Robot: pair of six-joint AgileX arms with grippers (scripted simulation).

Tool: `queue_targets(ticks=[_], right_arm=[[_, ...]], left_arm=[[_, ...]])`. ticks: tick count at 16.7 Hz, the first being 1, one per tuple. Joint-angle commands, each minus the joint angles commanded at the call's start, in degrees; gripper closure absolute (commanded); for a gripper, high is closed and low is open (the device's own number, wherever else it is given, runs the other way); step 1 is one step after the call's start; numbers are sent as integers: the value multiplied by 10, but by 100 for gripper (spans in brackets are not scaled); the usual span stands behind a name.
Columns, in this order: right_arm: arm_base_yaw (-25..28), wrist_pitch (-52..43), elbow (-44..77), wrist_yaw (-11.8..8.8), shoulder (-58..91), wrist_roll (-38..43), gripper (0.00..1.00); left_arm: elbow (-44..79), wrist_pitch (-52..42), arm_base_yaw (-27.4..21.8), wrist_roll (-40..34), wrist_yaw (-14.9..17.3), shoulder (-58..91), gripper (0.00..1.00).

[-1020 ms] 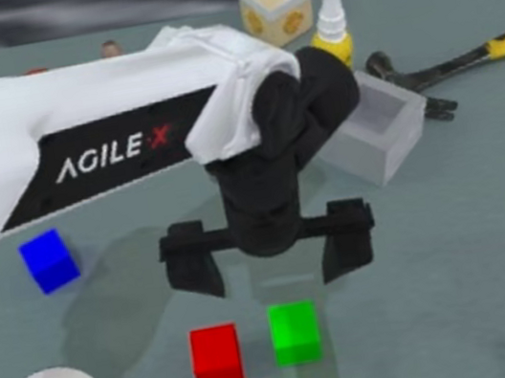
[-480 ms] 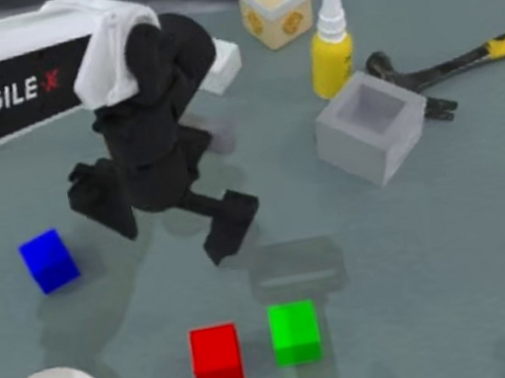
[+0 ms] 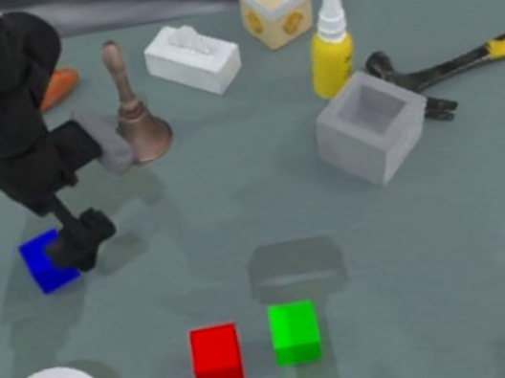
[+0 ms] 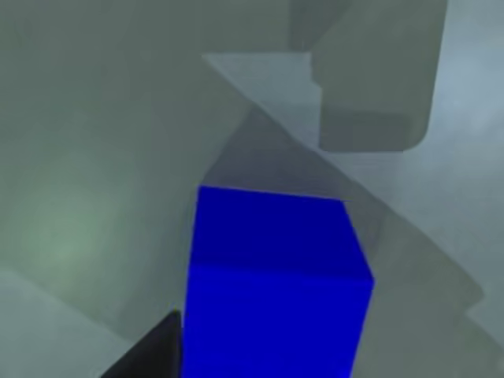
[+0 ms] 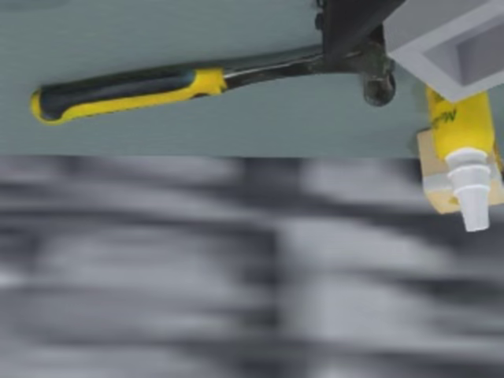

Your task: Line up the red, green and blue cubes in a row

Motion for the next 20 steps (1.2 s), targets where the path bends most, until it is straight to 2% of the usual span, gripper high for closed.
queue_targets(ticks=[3,5,12,20], right_arm=[[0,0,0,0,0,0,0],[0,0,0,0,0,0,0],[0,0,0,0,0,0,0],[0,0,0,0,0,0,0]], left_arm=[[-7,11,44,91,0,-13,0],[-9,16,60,121,1,-19,0],[-13,26,61,125,1,-14,0],[-95,186,64,128,1,61,0]])
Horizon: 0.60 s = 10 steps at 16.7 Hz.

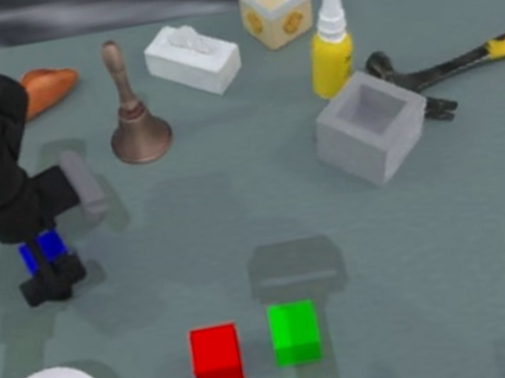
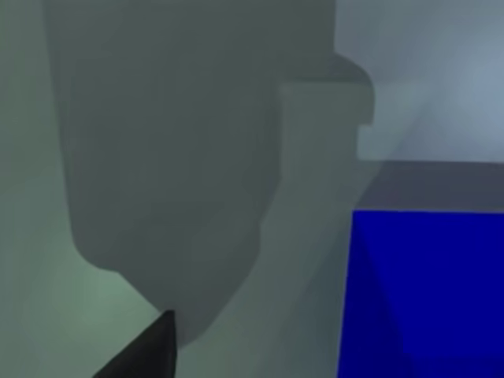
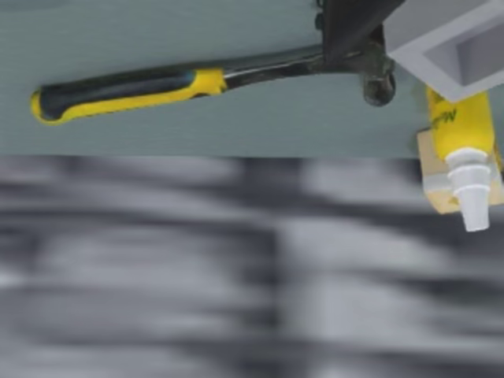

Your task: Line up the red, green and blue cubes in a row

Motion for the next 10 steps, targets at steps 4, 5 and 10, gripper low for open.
queue_targets(ticks=[4,5,10], right_arm=[[0,0,0,0,0,0,0],[0,0,0,0,0,0,0],[0,0,0,0,0,0,0]], left_arm=[[-5,8,0,0,0,5,0],[-5,8,0,0,0,5,0],[-5,8,0,0,0,5,38]])
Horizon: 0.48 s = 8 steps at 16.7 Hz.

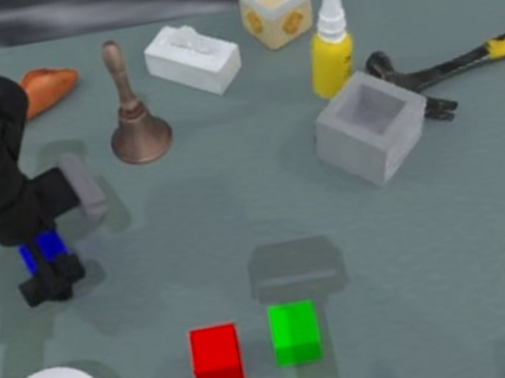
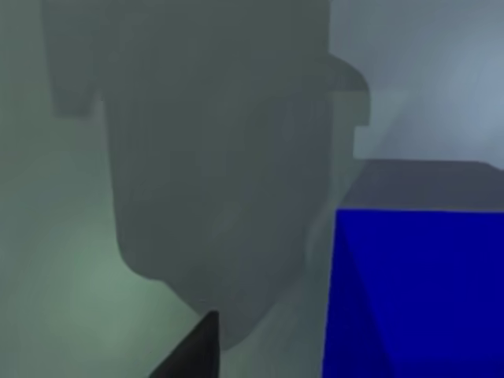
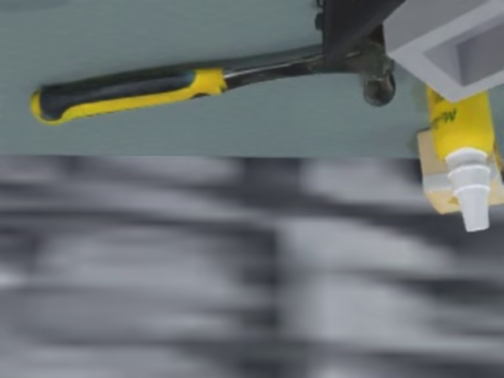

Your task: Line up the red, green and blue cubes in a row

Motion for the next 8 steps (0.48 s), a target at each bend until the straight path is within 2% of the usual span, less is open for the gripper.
queue_targets(ticks=[8], right_arm=[[0,0,0,0,0,0,0]], left_arm=[[0,0,0,0,0,0,98]])
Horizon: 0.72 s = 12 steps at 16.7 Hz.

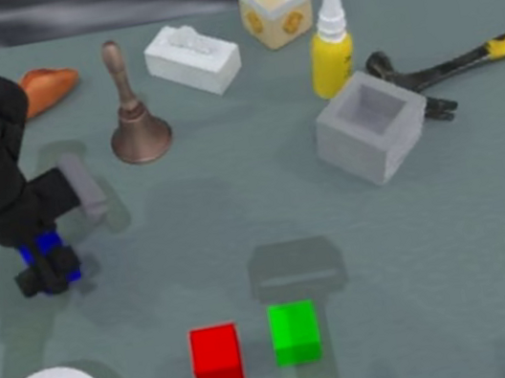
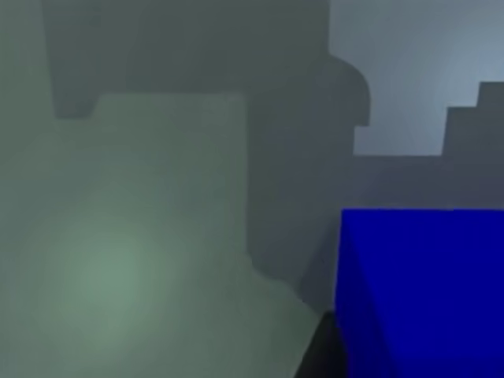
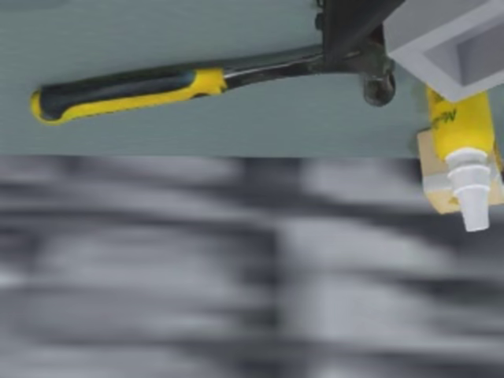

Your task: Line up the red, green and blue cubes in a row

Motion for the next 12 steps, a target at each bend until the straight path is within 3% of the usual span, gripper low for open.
queue_targets(ticks=[8,12], right_arm=[[0,0,0,0,0,0,0],[0,0,0,0,0,0,0]], left_arm=[[0,0,0,0,0,0,100],[16,-43,-1,-7,8,-31,100]])
